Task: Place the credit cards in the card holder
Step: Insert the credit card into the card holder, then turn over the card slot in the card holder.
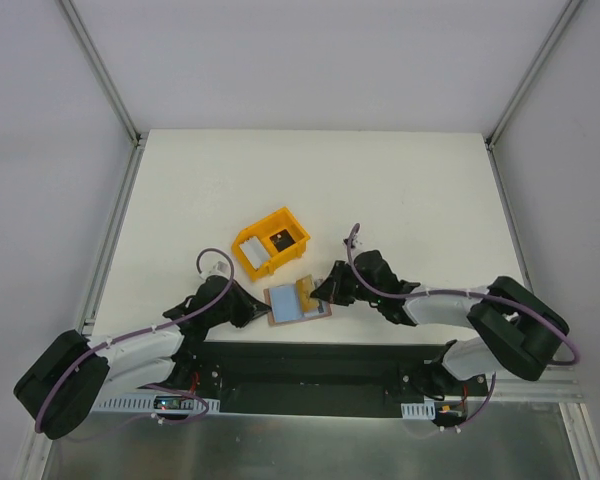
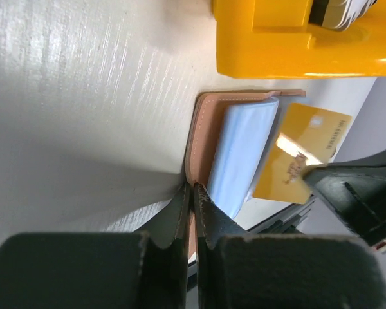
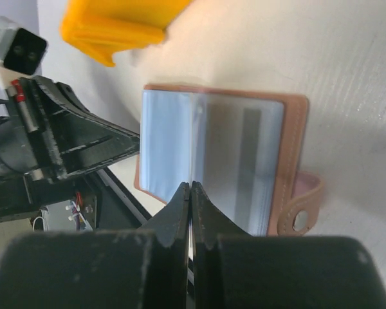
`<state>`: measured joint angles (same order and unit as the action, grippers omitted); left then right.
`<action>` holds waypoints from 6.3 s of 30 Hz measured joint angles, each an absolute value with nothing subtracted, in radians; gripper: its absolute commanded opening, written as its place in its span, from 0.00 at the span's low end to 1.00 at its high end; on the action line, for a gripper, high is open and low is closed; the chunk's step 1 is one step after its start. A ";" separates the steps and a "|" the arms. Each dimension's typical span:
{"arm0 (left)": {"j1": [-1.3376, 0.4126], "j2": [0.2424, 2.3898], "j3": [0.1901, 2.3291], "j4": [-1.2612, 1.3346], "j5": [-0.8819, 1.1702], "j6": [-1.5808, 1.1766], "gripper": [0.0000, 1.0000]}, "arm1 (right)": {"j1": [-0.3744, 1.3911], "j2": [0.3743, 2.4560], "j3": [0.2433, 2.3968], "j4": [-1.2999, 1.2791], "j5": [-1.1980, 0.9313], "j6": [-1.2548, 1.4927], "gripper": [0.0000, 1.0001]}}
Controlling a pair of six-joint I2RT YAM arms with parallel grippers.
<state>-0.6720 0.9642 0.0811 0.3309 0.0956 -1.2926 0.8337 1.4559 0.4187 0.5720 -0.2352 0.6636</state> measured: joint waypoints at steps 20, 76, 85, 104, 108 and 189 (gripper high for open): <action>-0.672 0.886 0.070 0.252 0.093 -1.287 0.00 | 0.842 1.496 0.458 0.549 -0.252 0.659 0.01; -0.672 0.882 0.070 0.247 0.091 -1.287 0.00 | 0.860 1.582 0.404 0.703 -0.263 0.743 0.00; -0.672 0.883 0.070 0.247 0.091 -1.288 0.00 | 0.860 1.595 0.404 0.721 -0.274 0.760 0.00; -0.672 0.896 0.070 0.250 0.075 -1.294 0.00 | 0.862 1.607 0.401 0.730 -0.291 0.786 0.00; -0.672 0.904 0.070 0.258 0.075 -1.294 0.00 | 0.867 1.651 0.428 0.754 -0.313 0.795 0.00; -0.672 0.760 0.066 0.217 0.105 -1.287 0.00 | 1.174 1.769 1.107 -0.255 0.163 0.376 0.65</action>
